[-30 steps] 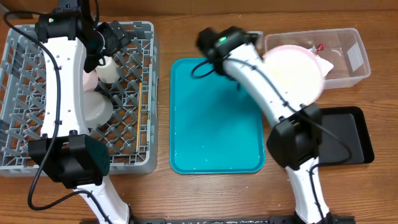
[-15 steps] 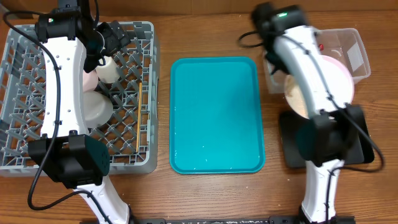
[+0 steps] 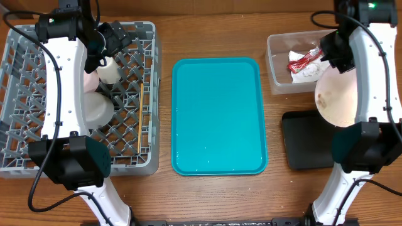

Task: Sort waste into correct bins and load items into the dishwasher
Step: 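Tip the white plate to pour the rice into the black tray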

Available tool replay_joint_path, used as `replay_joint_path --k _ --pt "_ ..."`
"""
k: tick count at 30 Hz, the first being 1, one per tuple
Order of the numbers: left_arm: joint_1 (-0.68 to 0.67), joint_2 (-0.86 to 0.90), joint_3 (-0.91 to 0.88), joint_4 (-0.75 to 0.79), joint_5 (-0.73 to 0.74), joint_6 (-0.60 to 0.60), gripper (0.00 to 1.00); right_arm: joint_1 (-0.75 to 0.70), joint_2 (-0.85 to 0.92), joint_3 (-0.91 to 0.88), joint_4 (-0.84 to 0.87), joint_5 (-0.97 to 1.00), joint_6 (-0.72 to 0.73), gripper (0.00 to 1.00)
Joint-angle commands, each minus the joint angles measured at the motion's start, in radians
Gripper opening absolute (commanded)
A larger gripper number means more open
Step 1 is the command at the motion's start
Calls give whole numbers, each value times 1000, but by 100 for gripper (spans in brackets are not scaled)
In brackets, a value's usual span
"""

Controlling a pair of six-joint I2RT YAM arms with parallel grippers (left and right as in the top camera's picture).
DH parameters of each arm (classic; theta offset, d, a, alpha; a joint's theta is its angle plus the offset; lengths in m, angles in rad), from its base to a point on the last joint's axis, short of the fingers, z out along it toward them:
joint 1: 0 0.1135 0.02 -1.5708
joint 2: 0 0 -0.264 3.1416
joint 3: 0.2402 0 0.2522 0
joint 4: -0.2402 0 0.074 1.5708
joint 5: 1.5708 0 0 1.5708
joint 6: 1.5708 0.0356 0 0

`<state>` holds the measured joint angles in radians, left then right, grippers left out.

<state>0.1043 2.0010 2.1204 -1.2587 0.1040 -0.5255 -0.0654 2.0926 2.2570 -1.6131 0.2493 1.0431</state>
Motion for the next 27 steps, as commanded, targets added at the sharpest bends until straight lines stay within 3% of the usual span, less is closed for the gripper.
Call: replay_joint_path --k 1,16,27 --pt "-7 -26 9 3 -7 -13 100 -21 -23 13 10 -116 5 3" --pt "-7 -26 9 3 -7 -13 100 -41 -23 -45 18 -129 77 3" --pt "-7 -26 9 3 -7 -13 100 -171 -23 -125 38 -308 49 3"
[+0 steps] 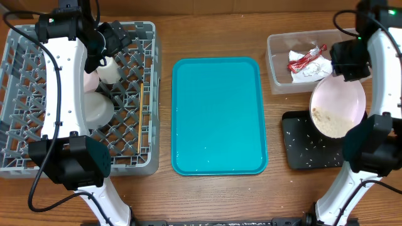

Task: Sort waste into correct bins and load items into the dishwasher
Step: 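Tip the white plate to pour the rice into the black tray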

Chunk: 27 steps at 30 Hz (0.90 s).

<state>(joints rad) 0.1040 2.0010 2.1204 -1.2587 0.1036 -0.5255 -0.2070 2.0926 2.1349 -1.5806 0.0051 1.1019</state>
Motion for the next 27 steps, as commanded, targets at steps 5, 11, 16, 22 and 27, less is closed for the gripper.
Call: replay_joint_path --k 5,11,16,22,27 --pt "-6 -26 9 3 -7 -13 100 -85 -32 -3 20 -179 -96 3" --pt "-7 -26 9 3 -7 -13 100 -131 -32 -14 22 -289 -169 4" --pt "-7 -26 9 3 -7 -13 100 -142 -32 -47 47 -398 -217 3" --pt "-7 -26 9 3 -7 -13 100 -143 -33 -55 27 -439 -212 3" --pt "-7 -26 9 3 -7 -13 100 -169 -33 -55 -24 -507 -217 3"
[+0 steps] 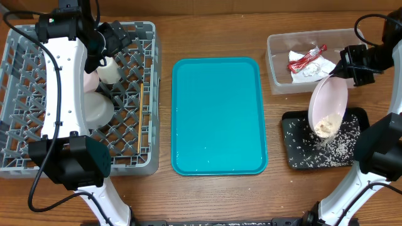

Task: Sort waste into correct bins and load items into the dishwasher
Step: 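Tip the white plate to pour the rice into the black tray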

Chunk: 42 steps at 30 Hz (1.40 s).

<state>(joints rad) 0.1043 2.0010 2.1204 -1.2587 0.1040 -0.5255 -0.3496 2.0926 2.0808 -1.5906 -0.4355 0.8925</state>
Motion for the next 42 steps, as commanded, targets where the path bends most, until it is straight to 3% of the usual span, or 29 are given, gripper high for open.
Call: replay_joint_path --k 1,12,21,42 --pt "-7 -26 9 3 -7 -13 100 -34 -33 -1 -23 -77 -9 3" --pt "-7 -26 9 3 -7 -13 100 -176 -33 -2 -104 -290 -232 3" --pt "-7 -26 9 3 -7 -13 100 -200 -33 -55 -104 -406 -323 3" --pt "-7 -26 9 3 -7 -13 100 -270 -52 -140 -104 -560 -377 3"
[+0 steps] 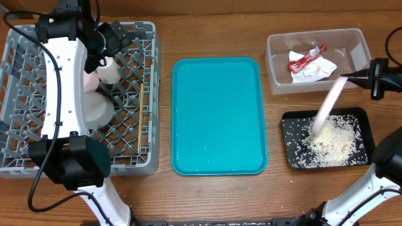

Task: Sort waste into correct bins and load items into the dishwasher
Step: 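Tip the white plate to pour the rice into the black tray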

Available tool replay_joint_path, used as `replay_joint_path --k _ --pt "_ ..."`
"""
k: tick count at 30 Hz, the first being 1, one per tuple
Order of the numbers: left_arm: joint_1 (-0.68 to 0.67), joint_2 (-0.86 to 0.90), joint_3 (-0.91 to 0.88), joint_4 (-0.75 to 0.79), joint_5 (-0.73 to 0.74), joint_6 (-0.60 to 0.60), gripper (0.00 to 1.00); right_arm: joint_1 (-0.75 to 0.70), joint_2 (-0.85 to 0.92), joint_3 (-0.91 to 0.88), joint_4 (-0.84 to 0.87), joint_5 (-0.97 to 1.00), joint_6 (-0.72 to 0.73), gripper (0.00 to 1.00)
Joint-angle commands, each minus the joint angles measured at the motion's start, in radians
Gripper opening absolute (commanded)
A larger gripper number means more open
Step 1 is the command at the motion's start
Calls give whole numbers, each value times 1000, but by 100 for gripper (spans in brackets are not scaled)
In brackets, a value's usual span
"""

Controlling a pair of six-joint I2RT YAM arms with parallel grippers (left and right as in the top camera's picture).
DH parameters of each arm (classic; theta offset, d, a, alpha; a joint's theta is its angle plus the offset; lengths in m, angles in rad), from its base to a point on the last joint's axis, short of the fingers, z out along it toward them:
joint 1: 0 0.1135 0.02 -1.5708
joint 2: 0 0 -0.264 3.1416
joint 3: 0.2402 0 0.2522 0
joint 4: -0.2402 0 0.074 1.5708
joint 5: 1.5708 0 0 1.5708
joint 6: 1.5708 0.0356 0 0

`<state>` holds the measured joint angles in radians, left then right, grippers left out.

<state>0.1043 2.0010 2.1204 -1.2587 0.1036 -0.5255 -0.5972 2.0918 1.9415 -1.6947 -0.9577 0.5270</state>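
My right gripper [359, 78] is shut on the rim of a pink bowl [328, 105]. The bowl is tipped almost edge-on over the black tray [294, 125], which now holds a heap of rice [331, 139] and scattered grains. Over the back of the grey dish rack [38, 94], my left gripper [115, 37] hangs open just above a white cup [108, 69] standing in the rack. A pink dish [90, 80] and a white bowl [97, 108] sit in the rack below the cup.
A clear bin [279, 63] at the back right holds a red wrapper [308, 58] and crumpled white paper. A teal tray [218, 116] lies in the middle of the table. A thin stick [142, 119] rests in the rack's right side.
The right gripper has moved further right and tipped the pink bowl steeper. The rice that was still in the bowl now lies heaped in the black tray. The left arm is unchanged.
At first the right gripper held the bowl near the clear bin, over a bare black tray. Then the bowl sat over the tray with few grains fallen, then tilted with rice spilling out. Now it is nearly edge-on and the rice lies in the tray. The left arm stayed still throughout.
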Motion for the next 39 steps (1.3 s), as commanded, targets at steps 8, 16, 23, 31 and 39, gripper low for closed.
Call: replay_joint_path --k 8,16,23,31,39 --pt "-7 -26 9 3 -7 -13 100 -28 -59 -1 0 -66 -36 3" --pt "-7 -26 9 3 -7 -13 100 -45 -87 -5 0 -135 -56 3" --pt "-7 -26 9 3 -7 -13 100 -50 -104 -5 0 -105 -29 3" --pt "-7 -26 9 3 -7 -13 100 -64 -132 -5 0 -56 8 3" --pt "-7 -26 9 3 -7 -13 100 -121 -166 -49 0 15 19 3"
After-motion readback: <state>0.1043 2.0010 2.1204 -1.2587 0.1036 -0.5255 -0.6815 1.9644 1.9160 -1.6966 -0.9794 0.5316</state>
